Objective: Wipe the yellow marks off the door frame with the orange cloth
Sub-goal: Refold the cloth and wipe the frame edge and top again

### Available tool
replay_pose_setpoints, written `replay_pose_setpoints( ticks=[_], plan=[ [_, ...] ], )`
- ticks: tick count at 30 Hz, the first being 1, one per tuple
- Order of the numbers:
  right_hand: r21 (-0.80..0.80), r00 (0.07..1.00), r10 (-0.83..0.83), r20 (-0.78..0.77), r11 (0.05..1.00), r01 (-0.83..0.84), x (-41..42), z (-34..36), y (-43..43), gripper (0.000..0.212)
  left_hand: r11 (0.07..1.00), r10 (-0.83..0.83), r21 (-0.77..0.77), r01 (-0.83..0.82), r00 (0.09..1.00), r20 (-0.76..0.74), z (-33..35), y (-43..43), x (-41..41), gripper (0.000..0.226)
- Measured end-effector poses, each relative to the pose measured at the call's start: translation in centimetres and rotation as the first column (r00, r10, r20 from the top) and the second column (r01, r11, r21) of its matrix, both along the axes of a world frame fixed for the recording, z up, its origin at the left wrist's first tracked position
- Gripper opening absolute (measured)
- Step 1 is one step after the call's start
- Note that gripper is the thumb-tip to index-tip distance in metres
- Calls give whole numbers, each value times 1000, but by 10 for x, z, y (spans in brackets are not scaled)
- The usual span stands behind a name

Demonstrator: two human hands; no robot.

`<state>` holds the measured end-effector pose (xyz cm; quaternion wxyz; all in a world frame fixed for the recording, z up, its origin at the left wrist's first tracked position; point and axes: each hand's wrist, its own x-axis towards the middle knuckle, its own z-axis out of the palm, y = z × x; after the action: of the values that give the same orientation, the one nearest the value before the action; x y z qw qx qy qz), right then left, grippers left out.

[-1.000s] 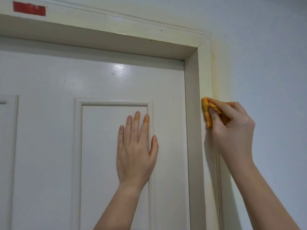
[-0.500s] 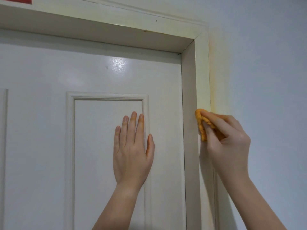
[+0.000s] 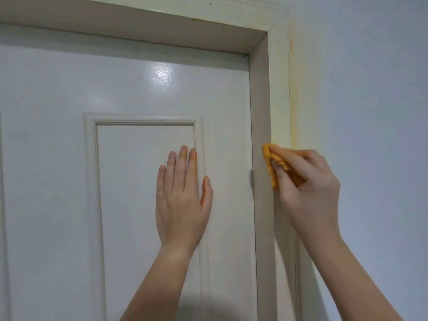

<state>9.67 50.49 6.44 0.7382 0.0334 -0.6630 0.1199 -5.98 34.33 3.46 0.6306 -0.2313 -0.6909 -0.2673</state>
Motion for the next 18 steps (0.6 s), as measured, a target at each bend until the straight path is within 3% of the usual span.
replay_pose_setpoints(
  ticks=[5,12,18],
  plan=[
    [-109,1000,22,-16,994,-24,9,-30,12,35,1000,-24,1,24,1000,3,-7,-1,1,63],
    [-14,1000,15,24,1000,-14,5,-37,3,33,1000,-15,-10,15,999,33,-25,1,2,64],
    [-175,997,68,29,983,-61,17,-83,3,39,1000,-5,-29,7,998,64,-41,1,4,65]
  ],
)
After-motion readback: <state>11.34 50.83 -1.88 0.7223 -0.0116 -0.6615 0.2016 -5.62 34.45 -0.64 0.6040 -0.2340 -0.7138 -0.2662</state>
